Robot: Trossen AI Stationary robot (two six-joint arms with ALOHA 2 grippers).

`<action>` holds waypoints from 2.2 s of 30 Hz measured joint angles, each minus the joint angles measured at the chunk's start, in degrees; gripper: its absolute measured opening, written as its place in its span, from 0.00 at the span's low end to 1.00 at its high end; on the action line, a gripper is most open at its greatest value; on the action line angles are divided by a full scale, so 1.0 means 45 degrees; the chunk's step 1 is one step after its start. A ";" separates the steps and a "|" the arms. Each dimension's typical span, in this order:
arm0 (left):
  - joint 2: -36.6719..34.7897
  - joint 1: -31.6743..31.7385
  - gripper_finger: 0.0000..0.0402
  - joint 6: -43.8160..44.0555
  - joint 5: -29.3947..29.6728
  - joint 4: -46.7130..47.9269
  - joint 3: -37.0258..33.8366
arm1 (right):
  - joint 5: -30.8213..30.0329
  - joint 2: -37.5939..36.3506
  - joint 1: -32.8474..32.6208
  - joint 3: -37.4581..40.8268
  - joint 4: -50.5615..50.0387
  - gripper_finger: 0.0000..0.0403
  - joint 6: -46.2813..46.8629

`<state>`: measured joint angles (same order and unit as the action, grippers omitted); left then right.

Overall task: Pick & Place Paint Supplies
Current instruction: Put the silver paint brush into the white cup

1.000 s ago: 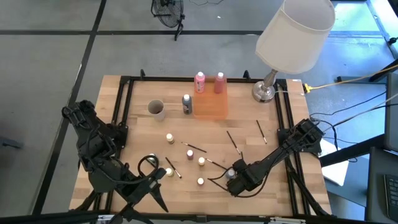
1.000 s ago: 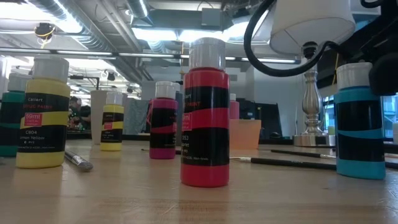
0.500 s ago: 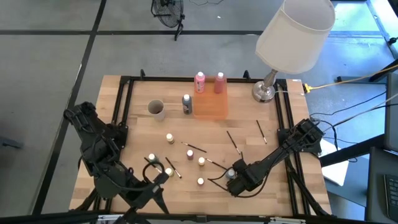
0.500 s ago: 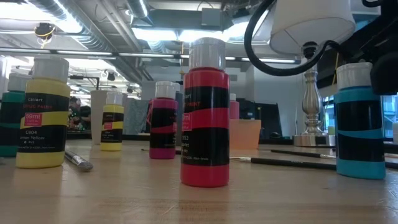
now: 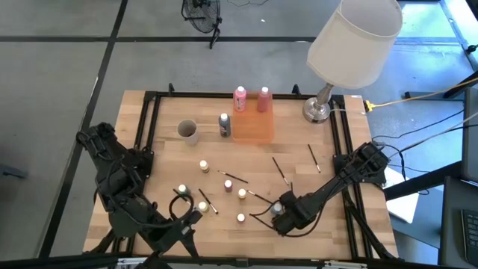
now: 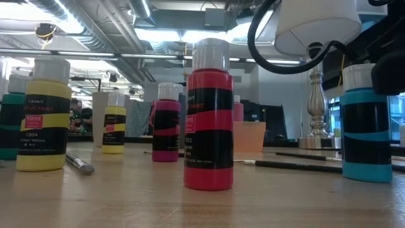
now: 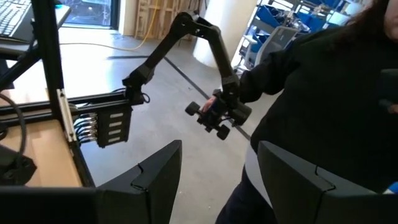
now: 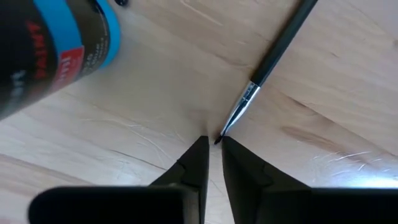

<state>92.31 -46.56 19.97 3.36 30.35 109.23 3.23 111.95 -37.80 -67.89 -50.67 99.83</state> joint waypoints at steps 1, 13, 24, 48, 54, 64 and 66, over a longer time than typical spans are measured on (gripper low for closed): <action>0.0000 0.0006 0.52 0.0007 -0.0066 -0.0037 0.0000 | 0.0058 -0.0031 0.0000 0.0115 0.0129 0.10 0.0057; -0.0005 0.0007 0.52 0.0053 -0.0100 -0.0045 0.0000 | -0.0002 -0.0100 0.0010 0.0260 0.0310 0.01 0.0473; -0.0005 0.0007 0.52 -0.0034 -0.0104 -0.0040 0.0000 | -0.0734 -0.0476 -0.0126 0.0088 -0.0814 0.00 0.0470; -0.0013 0.0007 0.52 -0.0039 -0.0102 -0.0035 0.0000 | -0.0682 -0.2053 -0.0386 0.0043 -0.1467 0.00 0.1077; -0.0015 0.0007 0.52 -0.0044 -0.0100 0.0024 0.0000 | -0.0807 -0.3170 -0.0814 -0.0051 -0.2440 0.00 0.1802; -0.0015 0.0007 0.52 -0.0277 -0.0138 0.0039 0.0000 | -0.1454 -0.3660 -0.1114 -0.1178 -0.4542 0.00 0.2144; -0.0015 0.0007 0.52 -0.0277 -0.0111 0.0085 0.0000 | -0.1479 -0.3660 -0.1076 -0.1196 -0.4543 0.00 0.2083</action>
<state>92.25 -46.52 18.72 2.87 30.73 109.23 -3.42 95.48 -42.64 -73.28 -71.11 109.21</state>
